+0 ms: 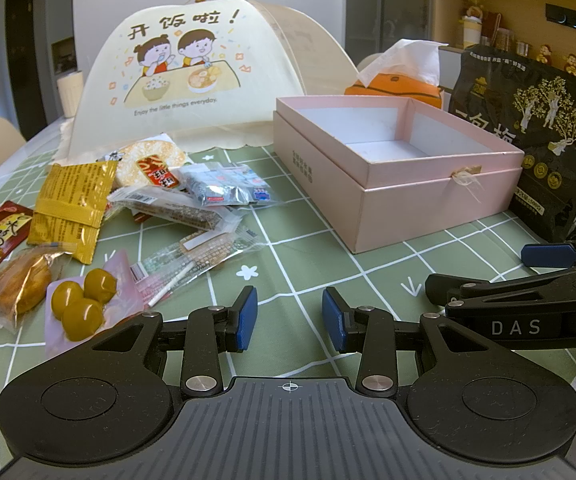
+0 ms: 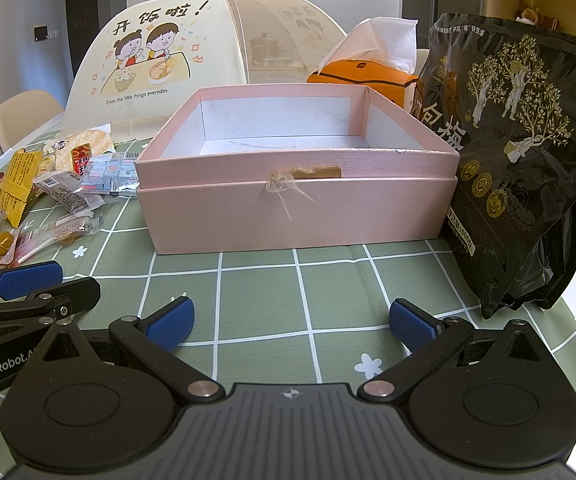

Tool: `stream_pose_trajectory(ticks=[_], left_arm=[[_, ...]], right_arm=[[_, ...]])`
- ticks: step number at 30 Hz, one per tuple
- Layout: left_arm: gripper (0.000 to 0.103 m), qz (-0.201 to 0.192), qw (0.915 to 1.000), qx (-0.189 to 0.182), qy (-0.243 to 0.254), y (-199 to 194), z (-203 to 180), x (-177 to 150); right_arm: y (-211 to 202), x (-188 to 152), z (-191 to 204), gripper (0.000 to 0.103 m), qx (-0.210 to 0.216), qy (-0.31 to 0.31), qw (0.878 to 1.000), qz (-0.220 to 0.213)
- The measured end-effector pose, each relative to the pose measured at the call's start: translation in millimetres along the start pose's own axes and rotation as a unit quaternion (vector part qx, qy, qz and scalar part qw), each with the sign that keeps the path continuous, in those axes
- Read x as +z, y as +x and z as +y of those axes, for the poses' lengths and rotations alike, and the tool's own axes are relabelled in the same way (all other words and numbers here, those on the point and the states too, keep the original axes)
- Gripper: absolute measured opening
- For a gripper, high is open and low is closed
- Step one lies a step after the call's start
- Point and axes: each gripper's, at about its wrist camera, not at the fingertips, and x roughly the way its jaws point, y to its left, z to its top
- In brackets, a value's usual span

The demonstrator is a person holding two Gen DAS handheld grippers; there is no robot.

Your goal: Organize snacks

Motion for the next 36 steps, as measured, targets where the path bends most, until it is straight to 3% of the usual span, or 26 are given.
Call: stream_pose_trajectory(ticks=[24, 31, 34, 36], left_arm=[[0.041, -0.001, 1.0000, -0.008, -0.005, -3, 0, 1], [0.041, 0.065, 0.9926, -0.102, 0.008, -18, 42, 22], [0.041, 0.047, 0.9915, -0.119, 0.023, -38, 75, 43], [0.041, 0.027, 0.9927, -0.111, 0.038, -46, 101, 59]], right_arm=[[-2, 0, -1, 0.103, 0.002, 0.002, 1.000, 0.001], [-7, 15, -5, 0.103, 0.004, 0.000, 0.995, 0.101], [-5, 20, -1, 0.103, -0.013, 0.017, 0.991, 0.135], [-6, 22, -1, 0.103, -0.017, 0.021, 0.989, 0.144]])
